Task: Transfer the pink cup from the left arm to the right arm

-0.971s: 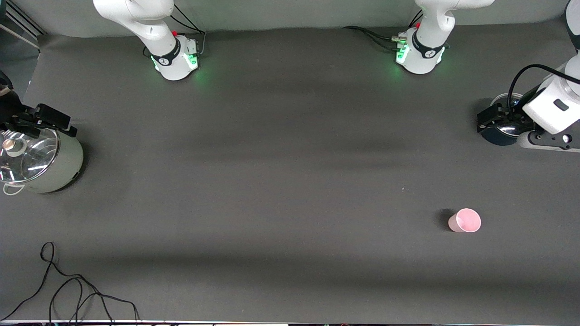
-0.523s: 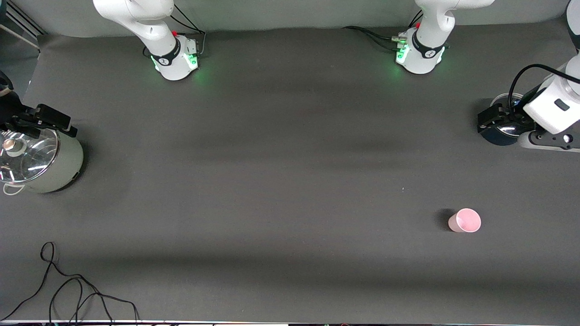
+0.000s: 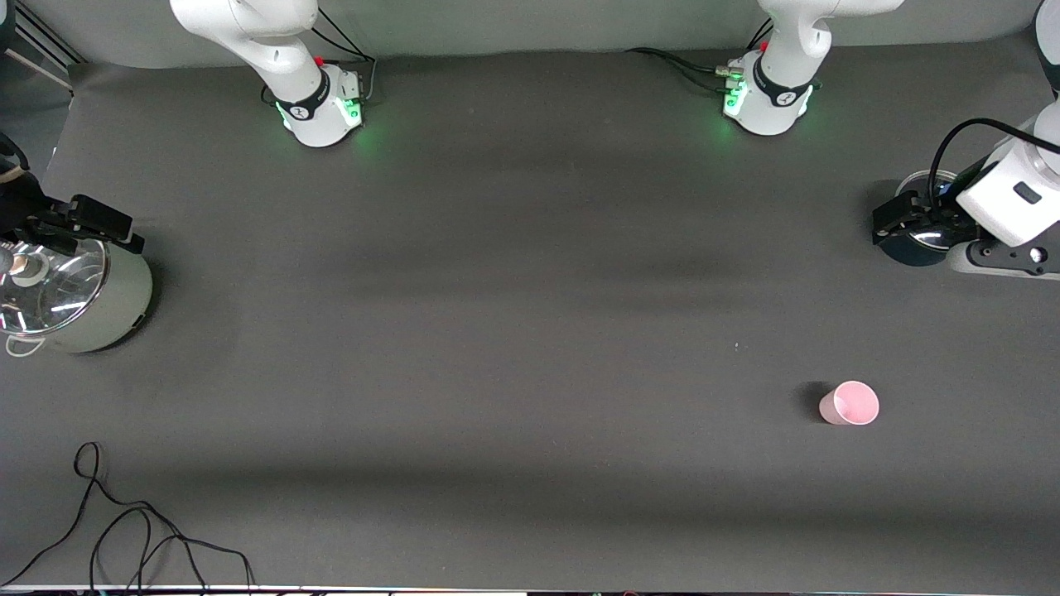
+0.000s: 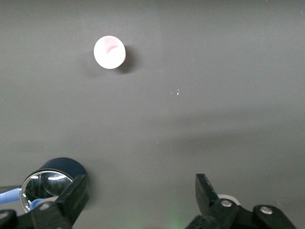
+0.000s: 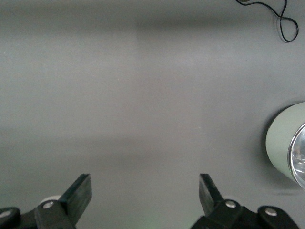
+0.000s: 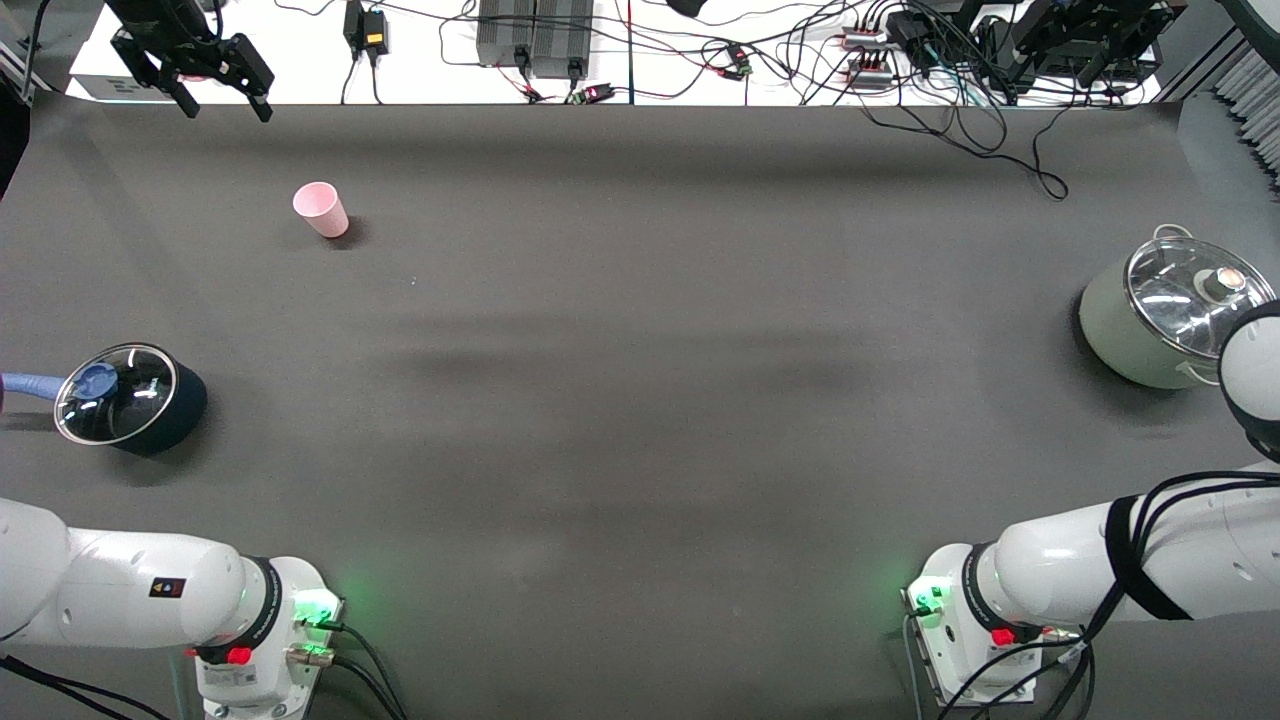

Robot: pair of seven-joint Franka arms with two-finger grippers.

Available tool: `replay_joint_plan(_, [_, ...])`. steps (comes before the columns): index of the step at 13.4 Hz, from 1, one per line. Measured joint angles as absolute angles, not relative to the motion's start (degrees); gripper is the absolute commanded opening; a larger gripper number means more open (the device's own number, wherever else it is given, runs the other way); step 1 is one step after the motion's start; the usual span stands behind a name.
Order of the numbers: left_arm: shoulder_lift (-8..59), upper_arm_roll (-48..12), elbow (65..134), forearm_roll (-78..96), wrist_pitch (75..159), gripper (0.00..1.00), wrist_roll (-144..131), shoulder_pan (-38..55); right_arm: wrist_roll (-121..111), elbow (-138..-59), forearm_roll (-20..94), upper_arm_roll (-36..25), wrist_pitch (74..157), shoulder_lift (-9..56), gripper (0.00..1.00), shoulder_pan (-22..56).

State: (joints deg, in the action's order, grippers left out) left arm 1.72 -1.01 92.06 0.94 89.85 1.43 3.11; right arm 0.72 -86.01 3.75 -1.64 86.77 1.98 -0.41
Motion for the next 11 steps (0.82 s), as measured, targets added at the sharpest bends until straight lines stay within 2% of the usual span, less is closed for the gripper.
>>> replay_joint_plan(6, [10.8,-0.4,82.5,3.1,90.6,1.0,23.0,-1.9,0.7,-86.0,3.7,-1.6,86.8,2.0,1.0,-0.4])
replay_joint_plan(11, [19.3,-0.1,79.9,18.3,93.8,1.0,54.0,-13.9,0.7,-86.0,3.7,-1.6,86.7,2.0,1.0,-0.4])
